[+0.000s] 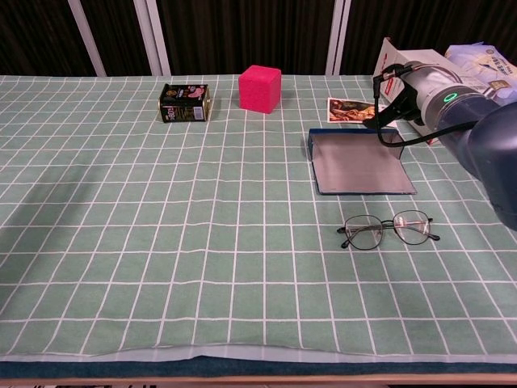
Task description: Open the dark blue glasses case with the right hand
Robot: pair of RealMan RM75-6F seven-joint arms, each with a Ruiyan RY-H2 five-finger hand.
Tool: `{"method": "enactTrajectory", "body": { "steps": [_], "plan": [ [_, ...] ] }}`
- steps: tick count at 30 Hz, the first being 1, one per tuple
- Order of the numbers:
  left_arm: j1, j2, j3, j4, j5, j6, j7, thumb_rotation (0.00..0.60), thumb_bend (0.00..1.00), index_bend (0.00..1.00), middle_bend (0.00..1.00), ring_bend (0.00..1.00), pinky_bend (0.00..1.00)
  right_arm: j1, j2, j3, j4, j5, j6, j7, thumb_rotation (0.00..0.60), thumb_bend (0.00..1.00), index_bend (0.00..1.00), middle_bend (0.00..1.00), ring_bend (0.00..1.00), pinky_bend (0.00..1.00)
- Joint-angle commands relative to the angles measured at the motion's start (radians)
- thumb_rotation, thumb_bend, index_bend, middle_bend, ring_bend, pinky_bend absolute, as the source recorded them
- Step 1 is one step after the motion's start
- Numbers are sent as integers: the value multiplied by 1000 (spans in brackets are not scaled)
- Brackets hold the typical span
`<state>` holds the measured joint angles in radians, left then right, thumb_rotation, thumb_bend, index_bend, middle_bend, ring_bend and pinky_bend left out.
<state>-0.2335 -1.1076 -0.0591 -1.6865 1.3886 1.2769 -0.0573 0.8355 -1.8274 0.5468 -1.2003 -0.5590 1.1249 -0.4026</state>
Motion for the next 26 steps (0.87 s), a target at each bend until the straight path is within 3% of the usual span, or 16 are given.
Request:
{"method": "enactTrajectory", "body": {
  "steps": [1, 3, 6, 10, 13, 19, 21, 26],
  "plan": [
    [2, 0, 1, 1, 6, 6, 0, 600, 0, 0, 0, 0, 0, -16, 24, -3, -50, 1, 20, -11, 600, 317, 0, 918, 985, 1000],
    [3, 0, 1, 2, 9, 11, 1, 600, 0, 0, 0, 0, 0, -35, 50, -13, -102, -9, 39, -19, 600, 316, 0, 870, 942, 976],
    [6, -2, 2, 7, 14, 19, 8, 600, 0, 0, 0, 0, 0, -79, 105, -44, -201, -38, 64, -25, 600, 313, 0, 721, 805, 839],
    [10, -2, 4, 11, 18, 28, 22, 600, 0, 0, 0, 0, 0, -178, 230, -138, -376, -135, 118, -32, 600, 296, 0, 474, 506, 518],
    [12, -4, 4, 17, 22, 37, 37, 600, 0, 0, 0, 0, 0, -267, 342, -225, -506, -252, 171, -11, 600, 276, 0, 312, 308, 366],
    [15, -18, -1, 40, 10, 48, 80, 600, 0, 0, 0, 0, 0, -425, 509, -399, -636, -496, 291, 38, 600, 141, 0, 18, 16, 251],
    [16, -19, 0, 42, 4, 47, 96, 600, 0, 0, 0, 0, 0, -472, 556, -460, -652, -564, 325, 37, 600, 105, 0, 0, 0, 239],
    [20, -21, 2, 38, -2, 51, 123, 600, 0, 0, 0, 0, 0, -568, 627, -558, -654, -685, 399, 73, 600, 64, 0, 0, 0, 237]
  ]
}}
